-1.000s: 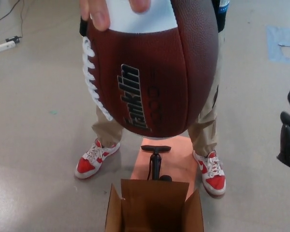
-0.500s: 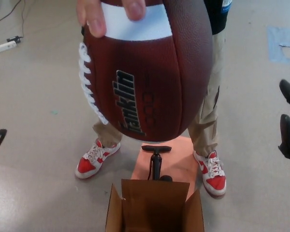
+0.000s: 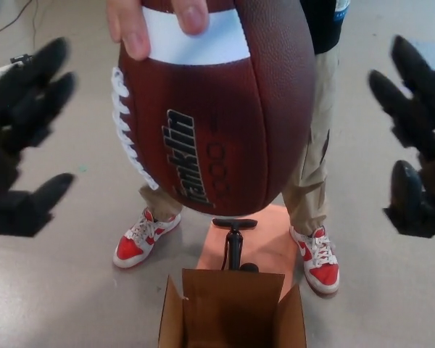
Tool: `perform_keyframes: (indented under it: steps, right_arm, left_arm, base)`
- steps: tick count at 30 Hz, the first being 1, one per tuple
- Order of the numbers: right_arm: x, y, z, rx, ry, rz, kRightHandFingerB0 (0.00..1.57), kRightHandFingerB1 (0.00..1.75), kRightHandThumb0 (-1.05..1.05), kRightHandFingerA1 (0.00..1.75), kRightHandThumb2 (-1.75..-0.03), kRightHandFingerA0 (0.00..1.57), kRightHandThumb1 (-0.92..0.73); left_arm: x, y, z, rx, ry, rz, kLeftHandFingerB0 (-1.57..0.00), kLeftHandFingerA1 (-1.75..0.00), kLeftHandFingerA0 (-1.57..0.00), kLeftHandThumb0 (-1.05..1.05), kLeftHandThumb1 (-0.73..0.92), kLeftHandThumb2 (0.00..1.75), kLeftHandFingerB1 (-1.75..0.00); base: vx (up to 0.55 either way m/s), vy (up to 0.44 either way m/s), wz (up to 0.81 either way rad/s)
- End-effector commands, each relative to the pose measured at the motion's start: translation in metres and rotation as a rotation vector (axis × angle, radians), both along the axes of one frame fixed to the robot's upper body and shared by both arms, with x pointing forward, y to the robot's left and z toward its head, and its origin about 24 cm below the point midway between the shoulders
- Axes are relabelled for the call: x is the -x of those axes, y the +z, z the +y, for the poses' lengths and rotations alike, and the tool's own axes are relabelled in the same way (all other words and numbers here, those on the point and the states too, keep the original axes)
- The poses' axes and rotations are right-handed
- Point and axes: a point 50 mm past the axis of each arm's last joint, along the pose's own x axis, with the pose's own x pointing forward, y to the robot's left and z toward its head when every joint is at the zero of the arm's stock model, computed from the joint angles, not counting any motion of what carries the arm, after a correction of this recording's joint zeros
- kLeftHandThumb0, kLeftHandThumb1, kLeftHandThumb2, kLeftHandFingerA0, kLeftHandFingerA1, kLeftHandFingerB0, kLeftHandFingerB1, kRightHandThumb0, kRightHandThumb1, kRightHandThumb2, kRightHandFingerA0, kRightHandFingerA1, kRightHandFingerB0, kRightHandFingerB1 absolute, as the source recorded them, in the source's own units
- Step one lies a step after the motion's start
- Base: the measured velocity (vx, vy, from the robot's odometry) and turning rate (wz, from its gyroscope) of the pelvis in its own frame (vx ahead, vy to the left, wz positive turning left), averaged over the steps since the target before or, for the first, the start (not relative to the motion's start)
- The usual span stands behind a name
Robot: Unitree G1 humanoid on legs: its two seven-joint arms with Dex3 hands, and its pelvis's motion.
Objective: Use both hands to pick up a football from a person and place it into a container beneath
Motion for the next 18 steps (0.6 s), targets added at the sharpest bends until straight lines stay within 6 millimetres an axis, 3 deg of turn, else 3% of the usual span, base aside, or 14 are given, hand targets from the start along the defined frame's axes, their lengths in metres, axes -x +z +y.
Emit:
perform_keyframes:
  steps: [1,5,6,8,13,14,15,18]
  right_arm:
    - [0.007,0.008,0.028,-0.148,0.081,0.033,0.0,0.06,-1.05,0.03,-1.12,0.11,-0.81]
    - [0.007,0.009,0.036,-0.164,0.08,0.038,0.01,0.09,-1.05,0.07,-1.14,0.13,-0.82]
    - [0.007,0.01,0.04,-0.172,0.08,0.043,0.0,0.08,-1.05,0.07,-1.19,0.12,-0.88]
    - [0.007,0.011,0.048,-0.192,0.093,0.052,0.0,0.08,-1.05,0.06,-1.21,0.11,-0.9]
    - [0.006,0.013,0.057,-0.229,0.113,0.062,0.0,0.06,-1.01,0.11,-1.22,0.09,-0.9]
    - [0.006,0.013,0.058,-0.229,0.112,0.06,0.0,0.08,-1.0,0.13,-1.22,0.09,-0.9]
    - [0.005,0.013,0.061,-0.228,0.111,0.059,0.0,0.08,-1.0,0.12,-1.22,0.1,-0.91]
    - [0.005,0.013,0.063,-0.227,0.115,0.058,0.02,0.11,-0.97,0.15,-1.22,0.11,-0.9]
  left_arm:
    - [-0.001,0.01,-0.043,0.088,-0.15,0.071,0.0,-0.06,0.0,-0.94,0.67,1.04,-0.04]
    - [-0.004,0.009,-0.051,0.106,-0.16,0.072,0.0,-0.06,0.0,-0.97,0.72,1.1,-0.04]
    - [-0.004,0.007,-0.056,0.122,-0.154,0.079,0.0,-0.05,0.0,-0.96,0.87,1.19,-0.04]
    - [-0.005,0.005,-0.062,0.147,-0.144,0.088,0.0,-0.06,0.0,-0.93,0.92,1.23,-0.06]
    - [-0.009,-0.001,-0.072,0.165,-0.11,0.074,0.0,-0.12,0.0,-0.84,0.92,1.28,-0.14]
    - [-0.009,-0.001,-0.073,0.161,-0.103,0.068,0.0,-0.16,0.0,-0.86,0.92,1.01,-0.06]
    - [-0.009,0.0,-0.075,0.152,-0.091,0.056,0.0,-0.12,0.0,-0.92,0.88,1.08,-0.03]
    - [-0.008,0.0,-0.077,0.144,-0.079,0.052,0.0,-0.14,-0.01,-0.9,0.85,1.01,-0.02]
  base:
    - [0.0,0.0,0.0]
    - [0.0,0.0,0.0]
    - [0.0,0.0,0.0]
    - [0.0,0.0,0.0]
    - [0.0,0.0,0.0]
    - [0.0,0.0,0.0]
    - [0.0,0.0,0.0]
    - [0.0,0.0,0.0]
